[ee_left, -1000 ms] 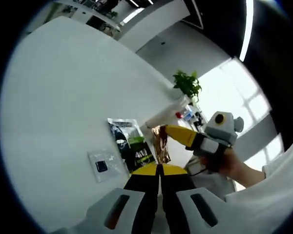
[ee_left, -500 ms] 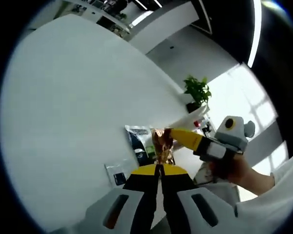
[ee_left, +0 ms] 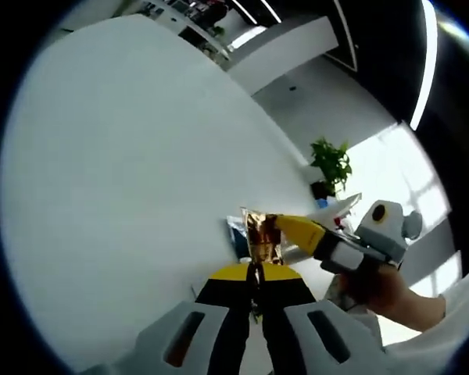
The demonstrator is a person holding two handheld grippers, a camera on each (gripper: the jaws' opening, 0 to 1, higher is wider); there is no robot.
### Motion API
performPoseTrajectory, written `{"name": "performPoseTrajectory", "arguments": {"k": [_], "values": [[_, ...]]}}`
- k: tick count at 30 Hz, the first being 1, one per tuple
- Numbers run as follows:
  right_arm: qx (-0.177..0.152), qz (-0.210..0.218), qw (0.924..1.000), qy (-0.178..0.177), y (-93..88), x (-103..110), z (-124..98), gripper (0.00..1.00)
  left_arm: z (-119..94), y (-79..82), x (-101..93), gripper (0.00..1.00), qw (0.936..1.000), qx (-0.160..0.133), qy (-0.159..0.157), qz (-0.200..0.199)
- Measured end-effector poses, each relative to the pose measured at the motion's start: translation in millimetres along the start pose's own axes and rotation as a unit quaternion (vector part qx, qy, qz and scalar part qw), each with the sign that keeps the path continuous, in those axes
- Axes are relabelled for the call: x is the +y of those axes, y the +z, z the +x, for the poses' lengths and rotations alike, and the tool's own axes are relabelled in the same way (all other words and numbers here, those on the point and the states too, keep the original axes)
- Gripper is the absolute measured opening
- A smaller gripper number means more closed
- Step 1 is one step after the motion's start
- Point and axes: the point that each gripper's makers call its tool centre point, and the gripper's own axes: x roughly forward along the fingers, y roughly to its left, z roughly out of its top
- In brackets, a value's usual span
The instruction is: Arrange the skincare products in the storage area until every visible bottle or jar stands upright without overlapping.
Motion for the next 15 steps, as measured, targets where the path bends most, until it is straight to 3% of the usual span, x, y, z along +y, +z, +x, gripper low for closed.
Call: {"name": "performPoseTrajectory", "arguments": {"k": [3,15], "values": [[0.013,-0.033,0.9993,-0.009,-3.3,-4,11,0.01,5,1.8,7.7,0.00,0.9999,0.000,0.013,-0.005],[0.060,-0.093,0.9934,-0.030,-25.5,-15,34,0.01,18,-0.7,38.1,0.00,0.9979,0.013,0.059,-0.024]]}}
